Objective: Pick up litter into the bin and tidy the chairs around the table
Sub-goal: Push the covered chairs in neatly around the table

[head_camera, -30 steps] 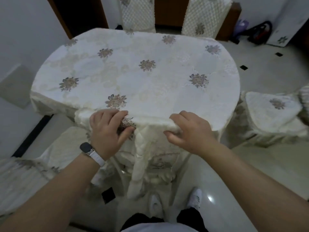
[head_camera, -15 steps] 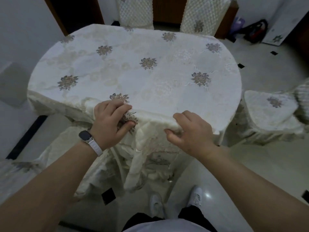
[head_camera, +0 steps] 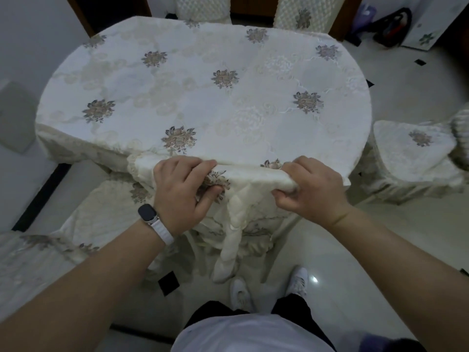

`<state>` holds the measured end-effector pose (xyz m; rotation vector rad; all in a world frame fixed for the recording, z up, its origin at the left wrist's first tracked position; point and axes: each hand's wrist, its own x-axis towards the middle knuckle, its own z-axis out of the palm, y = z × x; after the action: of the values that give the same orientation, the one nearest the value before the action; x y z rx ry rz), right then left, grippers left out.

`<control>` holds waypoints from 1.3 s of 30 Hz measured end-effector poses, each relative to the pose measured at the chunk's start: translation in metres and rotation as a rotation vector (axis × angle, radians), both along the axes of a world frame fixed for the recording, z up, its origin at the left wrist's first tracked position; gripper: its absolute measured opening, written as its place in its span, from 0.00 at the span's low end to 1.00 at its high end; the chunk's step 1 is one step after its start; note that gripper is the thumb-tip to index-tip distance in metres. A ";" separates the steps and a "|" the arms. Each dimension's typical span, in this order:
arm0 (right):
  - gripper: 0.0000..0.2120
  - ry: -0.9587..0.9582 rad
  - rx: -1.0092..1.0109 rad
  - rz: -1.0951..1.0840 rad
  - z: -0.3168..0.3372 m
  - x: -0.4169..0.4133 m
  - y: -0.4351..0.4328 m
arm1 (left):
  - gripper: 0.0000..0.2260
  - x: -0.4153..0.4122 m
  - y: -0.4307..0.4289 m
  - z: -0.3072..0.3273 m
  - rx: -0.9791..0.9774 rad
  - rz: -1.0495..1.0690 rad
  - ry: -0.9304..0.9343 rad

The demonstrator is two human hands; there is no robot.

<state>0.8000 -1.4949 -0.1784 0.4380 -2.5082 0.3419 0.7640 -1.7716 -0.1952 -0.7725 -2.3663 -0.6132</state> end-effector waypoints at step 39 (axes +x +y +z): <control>0.16 -0.457 -0.005 0.016 -0.056 0.011 0.014 | 0.16 0.002 0.011 -0.056 -0.075 -0.065 -0.469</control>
<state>0.8109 -1.4804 -0.2340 0.4137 -2.9459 0.5021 0.7660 -1.7606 -0.2516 -0.8092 -2.8106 -0.8090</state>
